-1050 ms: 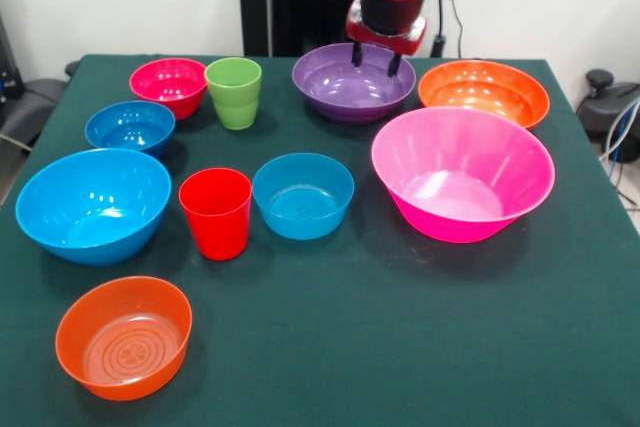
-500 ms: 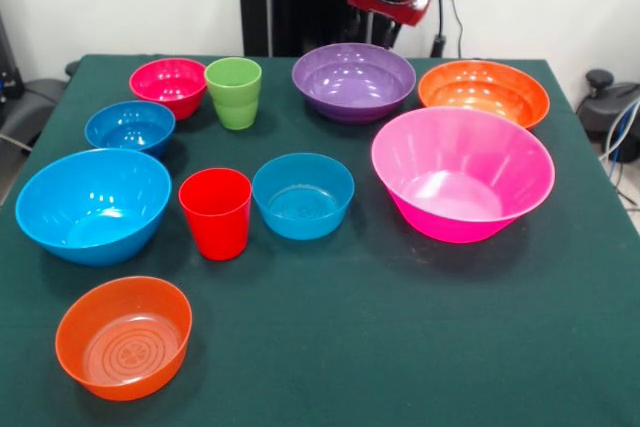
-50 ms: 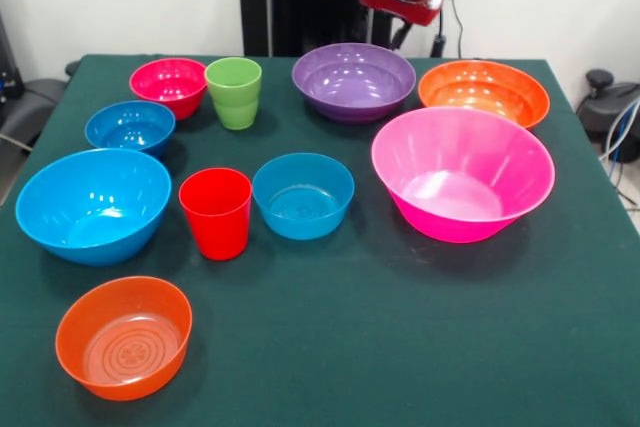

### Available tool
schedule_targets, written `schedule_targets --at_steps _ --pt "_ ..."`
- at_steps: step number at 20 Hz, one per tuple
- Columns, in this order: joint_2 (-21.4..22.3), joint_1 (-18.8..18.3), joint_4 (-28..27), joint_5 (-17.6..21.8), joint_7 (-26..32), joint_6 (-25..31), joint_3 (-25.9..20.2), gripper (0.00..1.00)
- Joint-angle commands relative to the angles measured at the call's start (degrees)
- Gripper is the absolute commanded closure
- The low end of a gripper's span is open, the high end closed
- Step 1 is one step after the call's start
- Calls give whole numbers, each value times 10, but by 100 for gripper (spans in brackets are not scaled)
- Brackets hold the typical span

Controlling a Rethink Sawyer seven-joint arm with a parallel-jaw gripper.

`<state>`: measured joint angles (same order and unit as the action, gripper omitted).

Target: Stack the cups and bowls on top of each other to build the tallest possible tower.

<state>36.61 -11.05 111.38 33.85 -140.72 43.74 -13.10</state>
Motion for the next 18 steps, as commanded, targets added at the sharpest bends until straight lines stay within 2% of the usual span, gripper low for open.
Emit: schedule_targets --at_steps 1,9,18 --pt "-57 48 -84 26 -18 32 14 0" --pt "-114 100 -143 3 -48 17 41 0" --pt "-114 118 -147 -5 -42 2 70 0"
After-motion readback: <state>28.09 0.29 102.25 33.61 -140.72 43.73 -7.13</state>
